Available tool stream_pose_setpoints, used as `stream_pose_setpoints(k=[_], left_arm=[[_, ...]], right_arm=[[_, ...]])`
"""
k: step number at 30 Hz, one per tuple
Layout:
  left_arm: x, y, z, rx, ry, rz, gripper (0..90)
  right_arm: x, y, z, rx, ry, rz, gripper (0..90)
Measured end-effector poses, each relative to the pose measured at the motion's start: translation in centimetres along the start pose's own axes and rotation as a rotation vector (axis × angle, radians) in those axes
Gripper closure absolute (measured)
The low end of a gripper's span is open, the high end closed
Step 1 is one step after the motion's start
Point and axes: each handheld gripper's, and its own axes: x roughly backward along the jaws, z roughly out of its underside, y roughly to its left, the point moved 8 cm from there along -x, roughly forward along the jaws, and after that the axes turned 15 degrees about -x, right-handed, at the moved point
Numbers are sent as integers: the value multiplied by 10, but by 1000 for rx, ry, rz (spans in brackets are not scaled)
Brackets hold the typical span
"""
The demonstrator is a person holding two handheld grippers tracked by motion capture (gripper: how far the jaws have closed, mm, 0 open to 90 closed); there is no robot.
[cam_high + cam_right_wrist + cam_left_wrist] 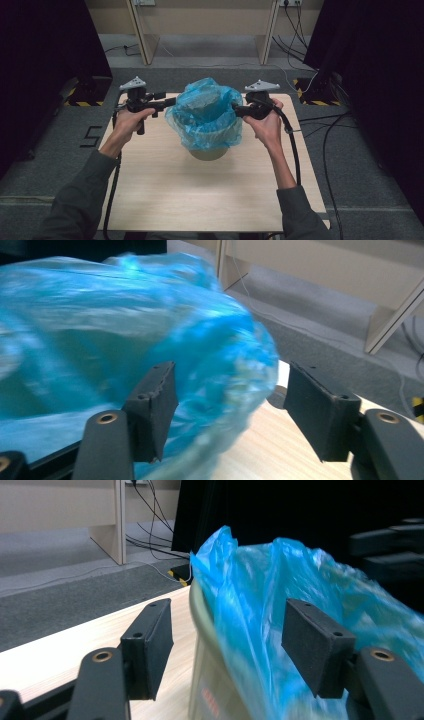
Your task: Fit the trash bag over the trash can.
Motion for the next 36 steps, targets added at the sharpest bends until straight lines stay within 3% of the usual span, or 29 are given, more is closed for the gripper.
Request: stream_pose_setpoints(k=[2,4,7,10,11,14,19,21,24,27,31,33,36], left_arm=[[-10,-1,-2,7,13,6,366],[-20,-3,-3,-11,37,0,399],[-30,-6,-3,-22,55,25,550],[-33,-5,-2,-56,69,7,750],[-33,-2,-2,-65,70,-10,789],[-29,7,-2,-35,47,-25,843],[-23,18,8,-15,56,-44,848],[-20,22,11,-28,65,-59,850],[-17,29,21,-27,87,-74,856],[-14,32,29,-11,80,-69,877],[-9,31,31,16,52,-44,871],[-5,31,25,25,26,-43,824],[-1,32,14,46,-8,-50,666]], right_arm=[[12,16,5,6,-6,-9,351],[17,27,12,21,5,-22,337],[26,38,22,35,2,-33,333],[31,48,27,29,-2,-84,331],[32,51,28,36,-2,-91,331],[31,59,34,48,14,-112,331],[23,67,40,53,44,-136,331],[19,70,42,43,59,-164,341],[16,73,43,41,66,-209,447],[16,75,44,57,73,-255,626],[21,72,45,99,72,-260,784],[26,71,45,121,67,-254,825],[33,70,48,157,64,-251,896]])
